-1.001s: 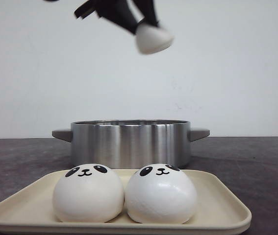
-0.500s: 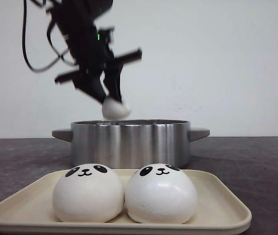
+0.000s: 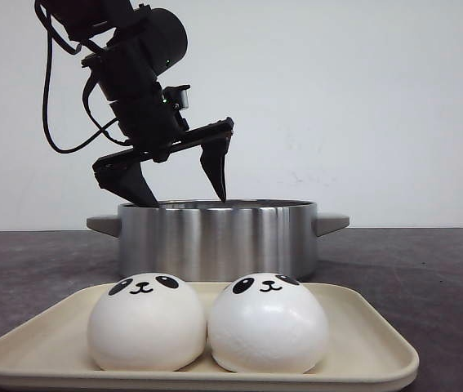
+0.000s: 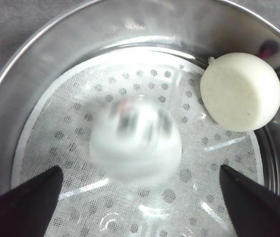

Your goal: Steam buns

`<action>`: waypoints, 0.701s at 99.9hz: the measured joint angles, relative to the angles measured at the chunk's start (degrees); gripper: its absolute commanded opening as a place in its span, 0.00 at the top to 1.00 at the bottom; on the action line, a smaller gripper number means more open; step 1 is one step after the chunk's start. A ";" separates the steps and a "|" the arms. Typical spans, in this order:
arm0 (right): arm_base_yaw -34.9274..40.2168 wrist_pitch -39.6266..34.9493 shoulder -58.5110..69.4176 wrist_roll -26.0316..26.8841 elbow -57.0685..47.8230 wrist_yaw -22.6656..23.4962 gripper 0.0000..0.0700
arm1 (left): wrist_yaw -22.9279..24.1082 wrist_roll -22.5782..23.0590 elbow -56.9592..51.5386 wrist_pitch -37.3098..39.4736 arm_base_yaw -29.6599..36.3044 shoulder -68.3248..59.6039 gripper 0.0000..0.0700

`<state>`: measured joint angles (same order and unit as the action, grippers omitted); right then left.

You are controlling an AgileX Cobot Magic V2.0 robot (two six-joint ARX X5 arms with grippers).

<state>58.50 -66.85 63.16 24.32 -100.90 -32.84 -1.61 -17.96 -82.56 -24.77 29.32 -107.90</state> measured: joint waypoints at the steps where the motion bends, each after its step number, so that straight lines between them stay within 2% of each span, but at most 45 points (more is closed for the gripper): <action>1: -0.02 -0.31 0.02 0.04 0.00 0.00 0.98 | 0.00 0.00 -0.07 -0.42 0.00 0.09 0.08; 10: -0.02 -4.37 0.63 0.98 0.00 0.00 0.98 | 0.15 0.00 -0.61 -4.55 0.00 1.49 0.09; 20: -0.07 -9.03 1.92 2.84 1.20 -0.39 0.98 | 1.62 0.02 -0.61 -5.31 0.11 5.44 0.09; 31: -0.07 -9.29 2.80 4.81 6.25 -0.13 0.98 | 1.68 0.02 -0.72 -5.33 0.35 12.41 0.09; 42: -0.04 -5.09 2.89 6.82 13.77 2.21 0.98 | 1.70 0.02 -1.55 -7.45 0.96 19.78 0.09; 62: -0.07 10.14 3.45 10.64 31.82 11.30 0.98 | 1.70 0.31 -1.60 -13.90 2.69 30.58 0.09; 66: -0.07 13.20 4.13 11.47 34.93 13.73 0.91 | 1.70 0.44 -1.60 -14.62 3.02 32.57 0.09; 70: -0.09 15.74 5.18 12.26 37.46 16.28 0.76 | 1.70 0.57 -1.60 -15.34 3.37 34.69 0.09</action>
<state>58.41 -51.11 68.34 36.58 -63.44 -16.56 0.10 -17.39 -84.16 -40.12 32.69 -73.21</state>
